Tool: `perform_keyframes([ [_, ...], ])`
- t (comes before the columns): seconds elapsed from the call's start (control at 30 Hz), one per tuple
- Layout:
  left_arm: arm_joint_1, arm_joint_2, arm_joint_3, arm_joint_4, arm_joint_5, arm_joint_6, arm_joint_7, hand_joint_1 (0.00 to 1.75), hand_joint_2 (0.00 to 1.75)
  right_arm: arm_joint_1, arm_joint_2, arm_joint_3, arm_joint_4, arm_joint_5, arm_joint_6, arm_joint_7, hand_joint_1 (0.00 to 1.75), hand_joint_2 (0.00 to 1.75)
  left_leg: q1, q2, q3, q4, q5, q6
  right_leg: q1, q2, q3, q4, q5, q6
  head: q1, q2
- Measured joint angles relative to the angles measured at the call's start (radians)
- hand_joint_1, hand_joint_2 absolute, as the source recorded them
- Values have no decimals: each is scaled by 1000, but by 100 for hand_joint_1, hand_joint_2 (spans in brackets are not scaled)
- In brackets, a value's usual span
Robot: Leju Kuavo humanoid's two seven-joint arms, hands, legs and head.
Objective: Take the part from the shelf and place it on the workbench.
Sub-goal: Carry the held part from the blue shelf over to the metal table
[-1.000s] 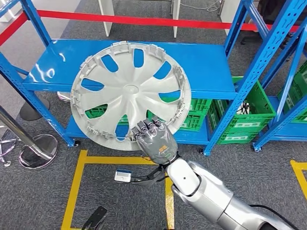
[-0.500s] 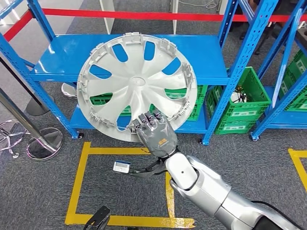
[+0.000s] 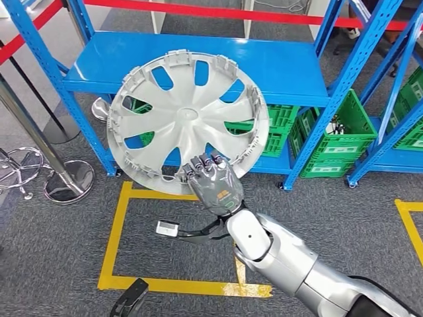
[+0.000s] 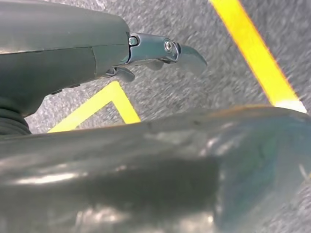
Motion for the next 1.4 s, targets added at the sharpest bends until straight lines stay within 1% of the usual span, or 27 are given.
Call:
perform_keyframes([
  [0.03,0,0,0,0,0,0,0,0,0,0,0,1,2,0,0,0,175,175,-5,0,-14,1,10,3,3,1,-8,55,-19,-4,1,0],
  [0.07,0,0,0,0,0,0,0,0,0,0,0,2,3,0,0,0,175,175,-10,0,-27,3,19,6,8,2,-1,81,-16,-11,0,0],
  [0.1,0,0,0,0,0,-1,0,0,0,0,0,3,3,0,0,0,175,175,-15,0,-39,5,26,7,14,3,20,73,5,-20,0,0],
  [0.17,0,-2,-1,0,0,-1,0,0,0,-1,0,4,4,0,0,0,175,175,-20,-1,-56,7,40,10,34,7,109,-37,61,-48,0,0],
  [0.23,0,-7,-2,0,-1,1,0,0,0,-6,1,4,4,0,1,-1,175,175,-22,0,-70,9,56,7,51,9,209,-188,75,-77,0,0],
  [0.27,0,-9,-2,0,-2,2,0,0,0,-9,2,4,3,0,1,-2,175,175,-20,0,-77,7,66,3,57,9,237,-238,72,-84,-1,0],
  [0.33,2,-10,-3,0,-6,5,0,0,0,-13,2,5,3,0,4,-3,175,175,-18,0,-86,1,87,-5,58,8,243,-277,82,-82,1,0],
  [0.4,7,-9,-3,0,-10,7,0,0,0,-14,2,8,4,0,7,3,175,175,-22,-3,-103,26,62,-16,47,6,238,-299,104,-81,3,0],
  [0.5,12,-11,-4,0,-17,12,0,0,0,-15,3,16,5,0,8,23,175,175,-5,-3,-141,181,-73,-42,32,0,215,-307,125,-74,-2,0],
  [0.53,14,-11,-5,0,-19,13,0,0,0,-14,3,19,5,0,8,27,175,175,5,-3,-147,239,-99,-52,29,-1,203,-302,130,-69,-3,0],
  [0.57,15,-11,-5,0,-20,15,0,0,0,-14,3,22,6,0,9,30,175,175,14,-2,-147,282,-98,-61,26,-3,189,-294,135,-64,-3,0],
  [0.6,17,-11,-5,0,-22,17,0,0,0,-14,3,24,6,0,10,32,175,175,23,-2,-137,298,-72,-71,22,-4,174,-285,140,-59,-3,0],
  [0.67,19,-13,-7,0,-27,20,0,0,0,-14,3,28,6,0,12,35,175,175,42,-1,-83,244,-7,-94,12,-5,142,-259,145,-49,-3,0],
  [0.7,19,-15,-9,0,-29,21,0,0,0,-15,3,29,6,0,11,37,175,175,47,-2,-43,187,-1,-106,9,-5,125,-243,146,-43,-5,0],
  [0.77,19,-20,-11,-1,-31,23,-2,0,0,-17,4,31,6,0,10,41,175,175,47,-6,18,83,-34,-101,8,-4,97,-218,152,-29,-7,0],
  [0.8,19,-22,-12,-1,-31,24,-2,0,0,-18,4,32,7,0,10,42,175,175,41,-8,29,56,-51,-92,7,-3,85,-212,160,-21,-7,0],
  [0.87,23,-21,-12,-1,-33,24,-4,0,0,-16,3,34,11,0,10,43,175,175,37,-8,17,44,-52,-74,2,-1,63,-207,167,-7,-7,0],
  [0.93,29,-19,-12,-1,-35,23,-5,0,0,-11,-1,37,13,0,10,43,175,175,34,-5,-2,40,-39,-53,-2,1,33,-164,118,-1,-4,0],
  [1.0,30,-17,-12,-1,-38,23,-6,0,0,-9,-3,39,15,-1,10,45,175,175,27,-3,-21,40,-23,-33,-2,2,-2,-49,28,-2,1,0],
  [1.03,30,-17,-12,-1,-39,23,-6,0,0,-8,-4,40,17,-1,10,47,175,175,22,-3,-29,40,-16,-27,0,2,-17,17,-2,-4,2,0],
  [1.07,31,-18,-12,-1,-39,22,-6,0,0,-8,-4,41,18,0,10,50,175,175,17,-2,-38,41,-9,-23,2,3,-24,66,-10,-8,2,0],
  [1.1,31,-18,-12,-1,-39,22,-7,0,0,-8,-5,43,20,0,9,53,175,175,12,-2,-46,41,-2,-20,5,4,-18,84,4,-14,2,0],
  [1.13,32,-18,-12,-1,-39,21,-7,0,0,-7,-6,44,22,0,8,56,175,175,8,-2,-54,41,4,-19,10,5,4,69,34,-23,2,0],
  [1.2,33,-18,-12,-1,-39,21,-8,0,0,-8,-7,45,23,-1,8,60,175,175,2,-4,-66,41,16,-17,22,9,91,-47,84,-46,2,0],
  [1.27,34,-20,-12,-1,-39,20,-9,0,0,-9,-8,44,23,-1,8,60,175,175,1,-5,-74,40,31,-23,32,13,175,-179,81,-60,1,0],
  [1.33,35,-21,-12,-1,-39,20,-10,0,0,-9,-8,43,23,-1,8,57,175,175,5,-5,-84,33,54,-36,36,15,197,-233,79,-59,3,0],
  [1.4,38,-19,-12,-1,-39,20,-10,0,0,-8,-9,43,23,0,9,54,175,175,8,-4,-96,31,49,-49,32,13,189,-253,104,-60,6,0],
])
